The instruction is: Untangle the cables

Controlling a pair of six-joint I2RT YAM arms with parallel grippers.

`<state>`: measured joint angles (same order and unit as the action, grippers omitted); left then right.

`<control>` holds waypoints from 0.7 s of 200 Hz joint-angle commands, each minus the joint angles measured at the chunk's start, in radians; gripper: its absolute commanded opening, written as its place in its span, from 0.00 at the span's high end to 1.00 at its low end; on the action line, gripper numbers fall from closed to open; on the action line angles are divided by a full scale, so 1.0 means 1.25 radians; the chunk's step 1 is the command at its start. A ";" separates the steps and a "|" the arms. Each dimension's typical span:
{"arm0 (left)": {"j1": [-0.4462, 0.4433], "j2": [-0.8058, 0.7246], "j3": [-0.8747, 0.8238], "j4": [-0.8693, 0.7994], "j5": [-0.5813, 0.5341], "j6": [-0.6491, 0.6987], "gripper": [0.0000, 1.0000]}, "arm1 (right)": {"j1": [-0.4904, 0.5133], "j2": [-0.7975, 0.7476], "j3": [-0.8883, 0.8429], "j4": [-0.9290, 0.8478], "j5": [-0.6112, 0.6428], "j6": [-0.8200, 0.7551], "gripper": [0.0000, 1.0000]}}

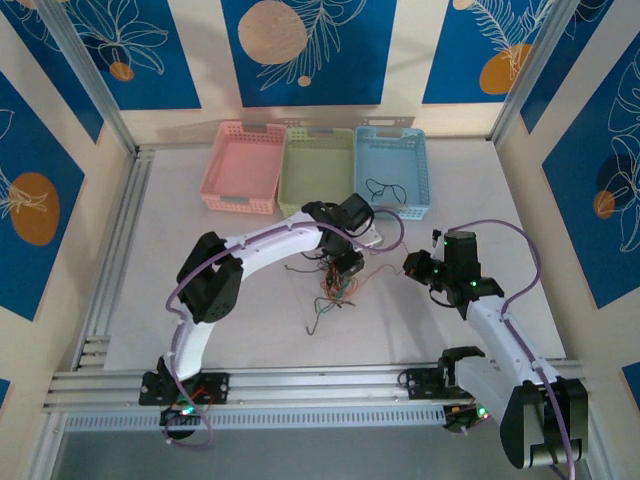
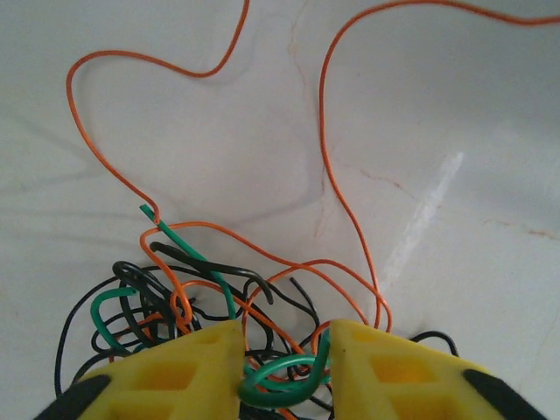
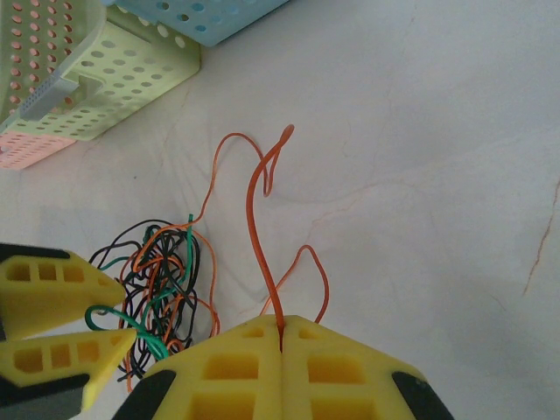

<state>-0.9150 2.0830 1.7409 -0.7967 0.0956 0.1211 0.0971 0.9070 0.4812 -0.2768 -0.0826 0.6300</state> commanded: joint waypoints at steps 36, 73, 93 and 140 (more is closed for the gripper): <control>-0.003 -0.058 -0.035 0.057 -0.009 -0.022 0.93 | -0.002 -0.005 0.004 0.003 -0.003 0.003 1.00; 0.000 -0.180 -0.090 0.106 -0.039 -0.103 1.00 | -0.003 -0.008 0.004 0.002 -0.003 0.003 1.00; 0.012 -0.298 -0.157 0.155 -0.076 -0.158 1.00 | -0.003 -0.004 0.003 0.003 -0.004 0.003 1.00; 0.199 -0.627 -0.384 0.280 0.026 -0.354 1.00 | -0.005 -0.009 0.003 0.000 0.000 0.005 1.00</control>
<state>-0.8005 1.4517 1.3575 -0.5301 0.0582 -0.1596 0.0963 0.9070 0.4812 -0.2768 -0.0826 0.6300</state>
